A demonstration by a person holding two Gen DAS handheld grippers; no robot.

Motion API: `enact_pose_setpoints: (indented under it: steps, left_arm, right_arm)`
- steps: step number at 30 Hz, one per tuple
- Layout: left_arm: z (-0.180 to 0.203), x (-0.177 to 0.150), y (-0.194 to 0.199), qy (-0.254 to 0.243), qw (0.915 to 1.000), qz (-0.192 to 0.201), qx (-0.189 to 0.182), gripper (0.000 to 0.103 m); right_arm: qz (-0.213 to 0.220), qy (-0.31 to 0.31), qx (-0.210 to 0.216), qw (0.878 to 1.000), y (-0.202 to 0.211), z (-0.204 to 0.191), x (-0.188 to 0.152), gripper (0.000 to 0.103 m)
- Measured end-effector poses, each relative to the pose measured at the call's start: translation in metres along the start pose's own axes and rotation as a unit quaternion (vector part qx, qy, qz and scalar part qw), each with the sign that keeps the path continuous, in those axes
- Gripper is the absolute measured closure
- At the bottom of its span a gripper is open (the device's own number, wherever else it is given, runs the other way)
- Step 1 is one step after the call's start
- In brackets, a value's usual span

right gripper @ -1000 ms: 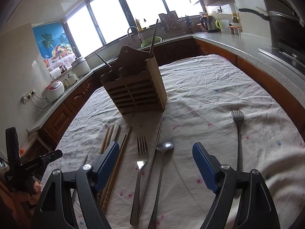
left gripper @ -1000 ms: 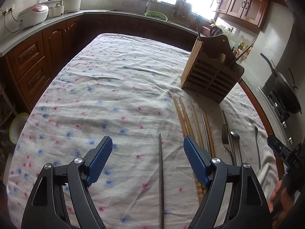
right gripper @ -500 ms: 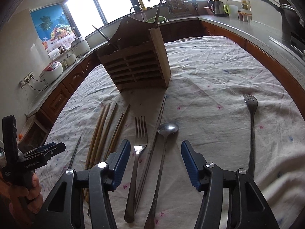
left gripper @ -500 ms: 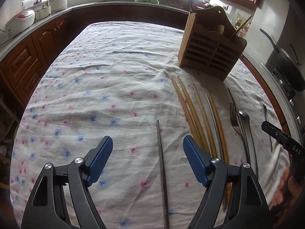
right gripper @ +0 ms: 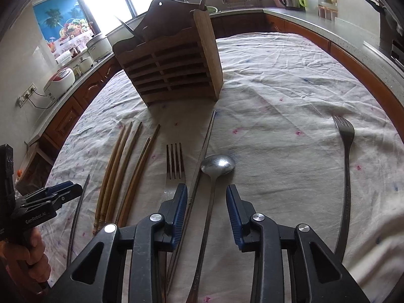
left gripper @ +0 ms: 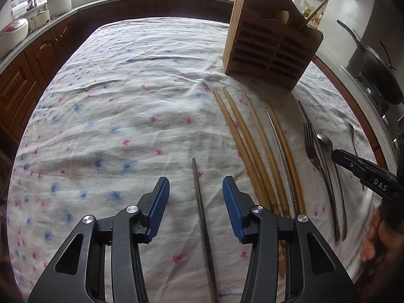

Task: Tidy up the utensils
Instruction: 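Close left gripper on another steel chopstick while right gripper grasps a steel spoon, then lift the steel chopstick and spoon and lower both into the caddy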

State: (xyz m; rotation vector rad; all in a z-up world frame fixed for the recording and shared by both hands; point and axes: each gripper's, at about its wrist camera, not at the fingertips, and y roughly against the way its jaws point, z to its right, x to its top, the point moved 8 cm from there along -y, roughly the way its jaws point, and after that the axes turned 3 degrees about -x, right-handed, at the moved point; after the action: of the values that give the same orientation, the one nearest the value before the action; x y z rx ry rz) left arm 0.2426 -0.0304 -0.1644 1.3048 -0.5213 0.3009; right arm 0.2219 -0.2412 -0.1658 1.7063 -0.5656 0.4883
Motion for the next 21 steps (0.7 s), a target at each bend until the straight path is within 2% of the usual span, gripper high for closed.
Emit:
enact_pose_setpoints:
  steps: [2, 6, 12, 14, 16, 21]
  left_arm:
    - [0.002, 0.000, -0.005, -0.010, 0.9999, -0.004, 0.006, 0.072]
    - [0.005, 0.002, -0.008, -0.031, 0.9992, -0.010, 0.021, 0.073]
    - [0.005, 0.004, -0.010, -0.049, 0.9983, -0.006, 0.032, 0.095]
    - [0.004, 0.005, -0.009, -0.049, 0.9983, -0.004, 0.032, 0.097]
    - [0.003, 0.005, -0.009, -0.047, 0.9985, -0.002, 0.028, 0.097]
    - [-0.002, 0.004, -0.001, -0.022, 0.9998, 0.002, 0.003, 0.099]
  right_arm:
    - [-0.007, 0.002, -0.003, 1.000, -0.005, 0.000, 0.000, 0.073]
    - [-0.014, 0.009, -0.007, 1.000, -0.013, 0.000, 0.001, 0.075]
    - [-0.015, 0.025, -0.026, 0.999, -0.016, -0.003, 0.004, 0.082]
    - [-0.016, 0.039, -0.044, 0.998, -0.017, -0.002, 0.004, 0.089]
    - [-0.015, 0.040, -0.045, 0.998, -0.017, -0.002, 0.004, 0.097]
    - [-0.008, 0.027, -0.021, 0.999, -0.006, -0.002, 0.004, 0.099]
